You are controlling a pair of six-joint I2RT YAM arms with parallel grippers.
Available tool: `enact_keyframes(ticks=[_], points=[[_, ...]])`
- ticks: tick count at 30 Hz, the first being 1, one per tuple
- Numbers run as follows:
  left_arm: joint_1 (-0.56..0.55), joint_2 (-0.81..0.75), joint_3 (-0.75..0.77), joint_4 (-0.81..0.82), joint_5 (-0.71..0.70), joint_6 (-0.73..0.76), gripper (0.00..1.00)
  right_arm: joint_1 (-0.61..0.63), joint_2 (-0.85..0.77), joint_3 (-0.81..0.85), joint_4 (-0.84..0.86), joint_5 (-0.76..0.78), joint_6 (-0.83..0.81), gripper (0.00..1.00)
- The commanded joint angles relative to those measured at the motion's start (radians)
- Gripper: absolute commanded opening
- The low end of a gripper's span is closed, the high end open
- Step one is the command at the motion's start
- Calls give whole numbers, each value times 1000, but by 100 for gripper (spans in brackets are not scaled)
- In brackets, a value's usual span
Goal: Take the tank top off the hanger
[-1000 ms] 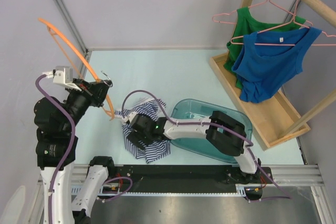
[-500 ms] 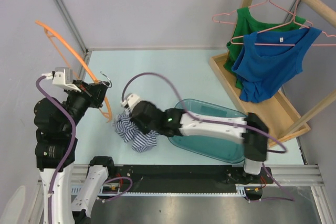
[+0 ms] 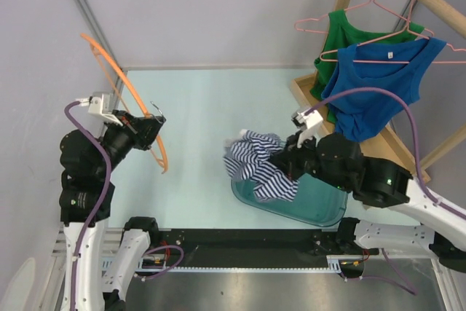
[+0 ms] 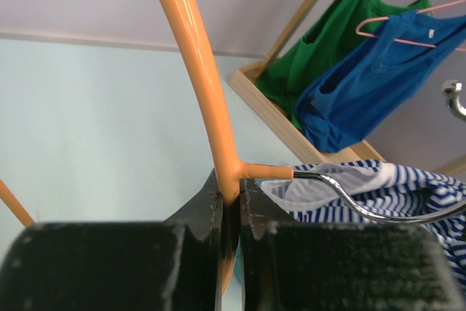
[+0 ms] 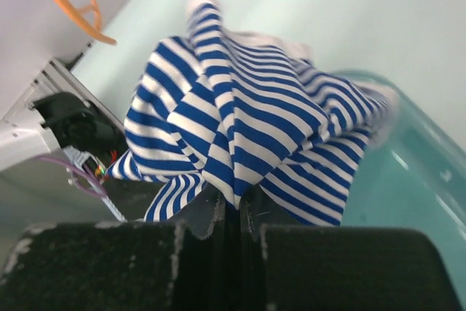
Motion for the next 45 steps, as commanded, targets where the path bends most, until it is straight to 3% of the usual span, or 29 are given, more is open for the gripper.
enact_keyframes(ticks=[1, 3, 4, 7, 10, 14, 16, 18, 19, 21, 22, 25, 28, 33, 35, 38, 40, 41, 42, 44, 45], points=[[2, 13, -24, 149, 118, -70, 0, -123, -63, -46, -150, -189, 108, 0], [4, 20, -32, 169, 154, -94, 0, -197, -75, -64, -164, -318, 102, 0], [4, 23, -35, 177, 162, -101, 0, -294, -74, -81, -166, -462, 99, 0], [4, 28, -37, 179, 173, -108, 0, -503, -43, -115, -172, -699, 114, 0], [4, 17, -40, 177, 171, -110, 0, -695, 5, -173, -143, -836, 171, 0], [4, 11, -46, 177, 179, -125, 0, -853, 60, -225, -78, -757, 210, 0], [4, 11, -52, 180, 187, -136, 0, -886, 131, -236, -96, -583, 181, 0], [2, 13, -52, 179, 196, -141, 0, -854, 192, -224, -142, -406, 159, 0], [4, 14, -52, 178, 203, -145, 0, -820, 237, -225, -162, -241, 144, 1], [2, 20, -52, 178, 228, -154, 0, -705, 265, -237, -176, -107, 157, 9], [-1, 19, -53, 180, 234, -167, 0, -669, 284, -244, -181, -41, 164, 27], [-19, 20, -73, 194, 242, -188, 0, -553, 296, -245, -208, 58, 210, 54], [-64, 28, -101, 232, 236, -232, 0, -477, 311, -199, -324, 200, 263, 74], [-195, 30, -181, 377, 172, -405, 0, -294, 267, -60, -544, 381, 326, 96], [-233, 36, -222, 460, 162, -472, 0, -240, 253, 17, -605, 412, 352, 100], [-303, 59, -244, 534, 150, -570, 0, -121, 236, 92, -640, 382, 334, 100], [-345, 74, -241, 550, 151, -596, 0, -43, 192, 86, -498, 208, 221, 100], [-355, 79, -233, 562, 156, -599, 0, -21, 169, 65, -413, 119, 182, 100], [-369, 89, -228, 568, 164, -610, 0, -4, 110, 31, -197, -96, 147, 100], [-378, 100, -222, 615, 214, -636, 0, 31, 54, -100, 28, -367, 107, 100], [-385, 109, -222, 634, 231, -668, 0, 42, 8, -148, 231, -415, 116, 100]])
